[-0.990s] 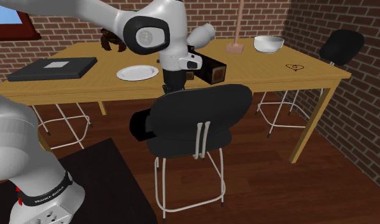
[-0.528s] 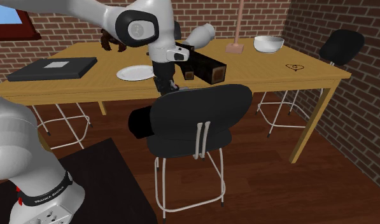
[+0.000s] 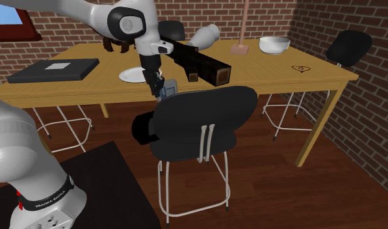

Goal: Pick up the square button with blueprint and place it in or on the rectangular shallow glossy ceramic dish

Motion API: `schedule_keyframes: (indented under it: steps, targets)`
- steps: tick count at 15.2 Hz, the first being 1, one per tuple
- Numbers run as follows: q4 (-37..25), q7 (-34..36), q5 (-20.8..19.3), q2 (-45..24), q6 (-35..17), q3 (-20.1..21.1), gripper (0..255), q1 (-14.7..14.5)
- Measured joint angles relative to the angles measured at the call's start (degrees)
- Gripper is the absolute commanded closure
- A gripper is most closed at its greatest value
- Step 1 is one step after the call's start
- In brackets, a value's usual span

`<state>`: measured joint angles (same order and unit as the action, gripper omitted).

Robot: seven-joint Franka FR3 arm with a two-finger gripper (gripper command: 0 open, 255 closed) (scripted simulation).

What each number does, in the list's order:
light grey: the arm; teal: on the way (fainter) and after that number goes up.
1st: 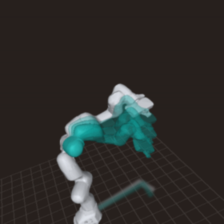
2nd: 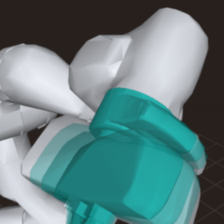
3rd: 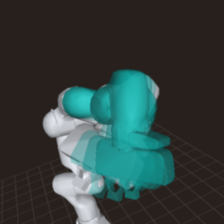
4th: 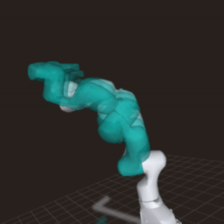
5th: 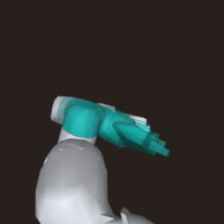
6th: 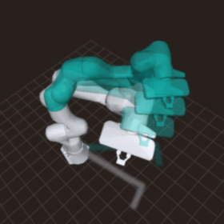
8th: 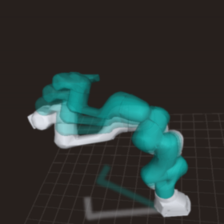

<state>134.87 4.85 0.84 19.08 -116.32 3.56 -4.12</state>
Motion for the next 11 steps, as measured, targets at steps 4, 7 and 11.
schedule_keyframes:
  steps: [4,7,11]
  targets:
    - [1.11,1.48,0.27,-0.88,-1.98,1.00,255,-0.56]
    - [2.77,1.61,0.28,-1.57,-4.32,1.11,255,-0.60]
    - [4.79,1.79,0.24,-3.00,-7.76,1.26,255,-0.62]
